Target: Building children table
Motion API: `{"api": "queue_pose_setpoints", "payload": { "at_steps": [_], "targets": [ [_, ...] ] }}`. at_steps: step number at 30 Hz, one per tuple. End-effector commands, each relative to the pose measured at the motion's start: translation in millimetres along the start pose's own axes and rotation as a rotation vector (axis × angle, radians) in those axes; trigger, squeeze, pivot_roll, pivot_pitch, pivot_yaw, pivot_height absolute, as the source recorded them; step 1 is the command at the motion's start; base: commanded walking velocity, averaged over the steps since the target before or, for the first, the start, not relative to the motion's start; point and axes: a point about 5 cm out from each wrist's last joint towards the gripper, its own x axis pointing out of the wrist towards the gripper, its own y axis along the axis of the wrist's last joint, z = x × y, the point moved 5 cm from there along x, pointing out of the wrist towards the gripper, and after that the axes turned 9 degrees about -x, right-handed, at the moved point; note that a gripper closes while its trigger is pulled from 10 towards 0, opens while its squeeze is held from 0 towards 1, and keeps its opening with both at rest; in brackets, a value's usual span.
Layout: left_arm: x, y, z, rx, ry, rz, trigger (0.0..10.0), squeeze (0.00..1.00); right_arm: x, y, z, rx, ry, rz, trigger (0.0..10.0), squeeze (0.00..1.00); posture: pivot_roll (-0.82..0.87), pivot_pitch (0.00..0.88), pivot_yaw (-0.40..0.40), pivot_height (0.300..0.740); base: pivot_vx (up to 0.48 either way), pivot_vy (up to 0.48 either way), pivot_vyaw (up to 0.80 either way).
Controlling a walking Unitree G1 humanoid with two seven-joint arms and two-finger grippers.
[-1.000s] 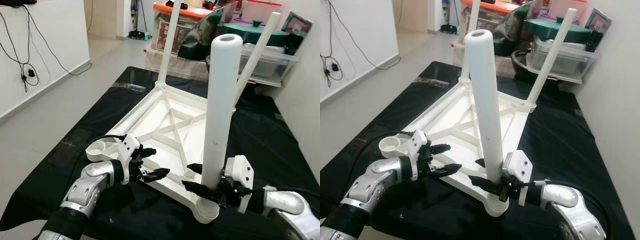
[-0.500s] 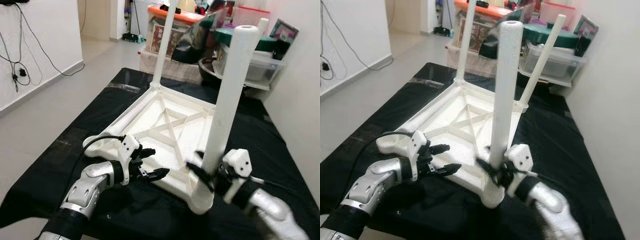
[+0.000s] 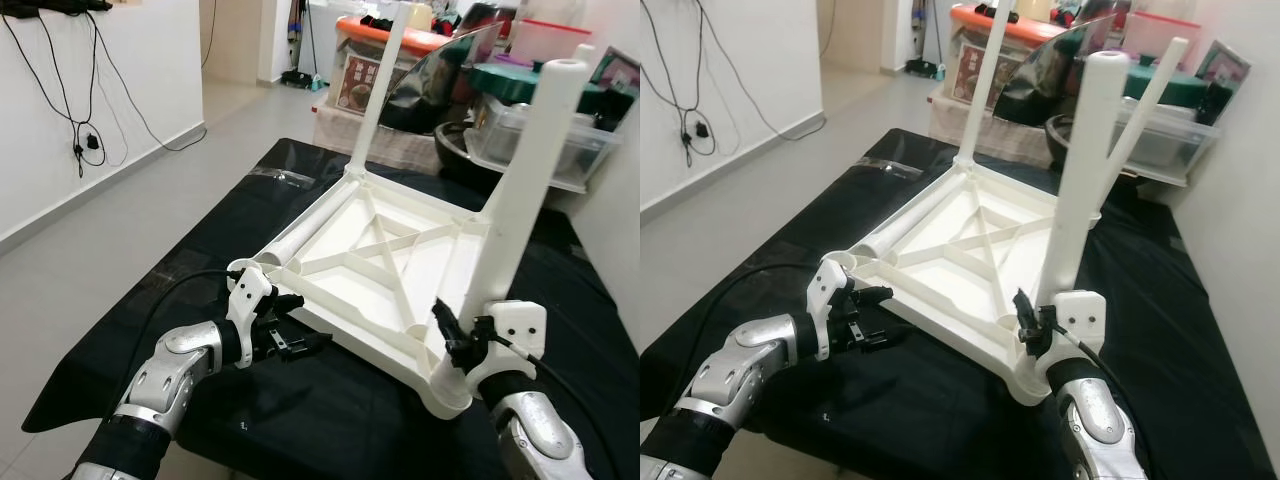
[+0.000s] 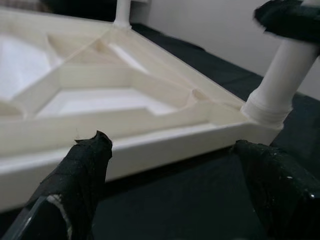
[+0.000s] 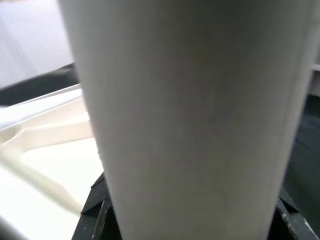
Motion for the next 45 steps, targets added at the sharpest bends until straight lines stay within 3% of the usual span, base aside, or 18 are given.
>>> {"api": "queue_pose_setpoints", "payload": {
  "at_steps": [1, 2, 4, 5, 6, 7, 9, 10, 16, 19, 23, 24, 28, 29, 31, 35, 42, 45],
  "targets": [
    [4.9, 3.5, -0.4, 0.002, -0.004, 0.009, 10.0, 0.0, -9.7, -25.8, 25.5, 0.119, -0.177, -0.106, 0.0, 0.0, 0.09, 0.0, -0.093, 0.74, 0.0, 0.0, 0.0],
    [4.9, 3.5, -0.4, 0.002, -0.004, 0.009, 10.0, 0.0, -9.7, -25.8, 25.5, 0.119, -0.177, -0.106, 0.0, 0.0, 0.09, 0.0, -0.093, 0.74, 0.0, 0.0, 0.0],
    [5.7, 4.3, -2.1, 0.009, -0.004, 0.006, 10.0, 0.0, -1.2, 4.8, -14.4, 0.047, 0.118, 0.027, 0.0, 0.0, 0.09, 0.0, -0.089, 0.74, 0.0, 0.0, 0.0],
    [5.7, 4.3, -2.1, 0.009, -0.004, 0.006, 10.0, 0.0, -1.2, 4.8, -14.4, 0.047, 0.118, 0.027, 0.0, 0.0, 0.09, 0.0, -0.089, 0.74, 0.0, 0.0, 0.0],
    [6.1, 4.6, -2.3, 0.01, -0.006, 0.006, 10.0, 0.0, -18.5, 22.0, -62.1, -0.056, 0.546, 0.112, 0.0, 0.0, 0.09, 0.0, -0.088, 0.74, 0.0, 0.0, 0.0],
    [6.1, 4.6, -2.3, 0.01, -0.006, 0.006, 10.0, 0.0, -18.5, 22.0, -62.1, -0.056, 0.546, 0.112, 0.0, 0.0, 0.09, 0.0, -0.088, 0.74, 0.0, 0.0, 0.0],
    [6.9, 4.9, -1.7, 0.01, -0.009, 0.007, 10.0, 0.0, -42.8, 24.1, -79.7, -0.156, 0.805, 0.139, 0.0, 0.0, 0.09, 0.0, -0.088, 0.74, 0.0, 0.0, 0.0],
    [6.9, 4.9, -1.7, 0.01, -0.009, 0.007, 10.0, 0.0, -42.8, 24.1, -79.7, -0.156, 0.805, 0.139, 0.0, 0.0, 0.09, 0.0, -0.088, 0.74, 0.0, 0.0, 0.0],
    [9.3, 7.3, -3.0, 0.014, 0.002, 0.019, 10.0, 0.0, -45.2, 23.4, -73.2, -0.463, 0.962, 0.158, 0.0, 0.0, 0.1, 0.0, -0.104, 0.74, 0.0, 0.0, 0.0],
    [9.4, 5.3, -1.9, 0.012, 0.004, 0.021, 10.0, 0.0, -42.2, 14.7, -63.5, -0.819, 1.039, 0.179, 0.0, 0.0, 0.1, 0.0, -0.112, 0.74, 0.0, 0.0, 0.0],
    [9.5, 4.6, -1.9, 0.011, 0.004, 0.021, 10.0, 0.0, -41.6, 14.2, -61.2, -0.873, 1.054, 0.179, 0.0, 0.0, 0.1, 0.0, -0.112, 0.74, 0.0, 0.0, 0.0],
    [9.8, 4.2, -2.0, 0.008, 0.01, 0.025, 10.0, 0.0, -37.8, 23.4, -58.9, -0.986, 1.066, 0.206, 0.0, 0.0, 0.1, 0.0, -0.116, 0.74, 0.0, 0.0, 0.0],
    [10.2, 4.1, -1.7, 0.005, 0.014, 0.028, 10.0, 0.0, -36.8, 34.4, -62.9, -0.949, 1.062, 0.221, 0.0, 0.0, 0.1, 0.0, -0.121, 0.74, 0.0, 0.0, 0.0],
    [11.0, 3.5, -0.2, 0.002, 0.012, 0.029, 10.0, 0.0, -35.4, 43.4, -64.2, -0.841, 1.046, 0.224, 0.0, 0.0, 0.1, 0.0, -0.119, 0.74, 0.0, 0.0, 0.0],
    [11.2, 3.2, 0.3, 0.001, 0.011, 0.029, 10.0, 0.0, -34.5, 48.9, -64.2, -0.79, 1.036, 0.231, 0.0, 0.0, 0.1, 0.0, -0.119, 0.74, 0.0, 0.0, 0.0],
    [10.6, 2.6, -0.1, 0.0, 0.007, 0.027, 10.0, 0.0, -20.8, 89.6, -54.9, -0.511, 0.929, 0.328, 0.0, 0.0, 0.09, 0.0, -0.116, 0.74, 0.0, 0.0, 0.0],
    [10.9, 7.5, 2.8, -0.005, -0.03, 0.035, 10.0, 0.0, -11.8, 136.7, -33.8, -0.217, 0.9, 0.446, 0.0, 0.0, 0.09, 0.0, -0.11, 0.74, 0.0, 0.0, 0.0],
    [8.7, 15.1, 2.4, 0.001, -0.045, 0.043, 10.0, 0.0, -11.9, 149.1, -31.4, 0.031, 0.956, 0.465, 0.0, 0.0, 0.11, 0.0, -0.115, 0.74, 0.0, 0.0, 0.0]
  ]
}}
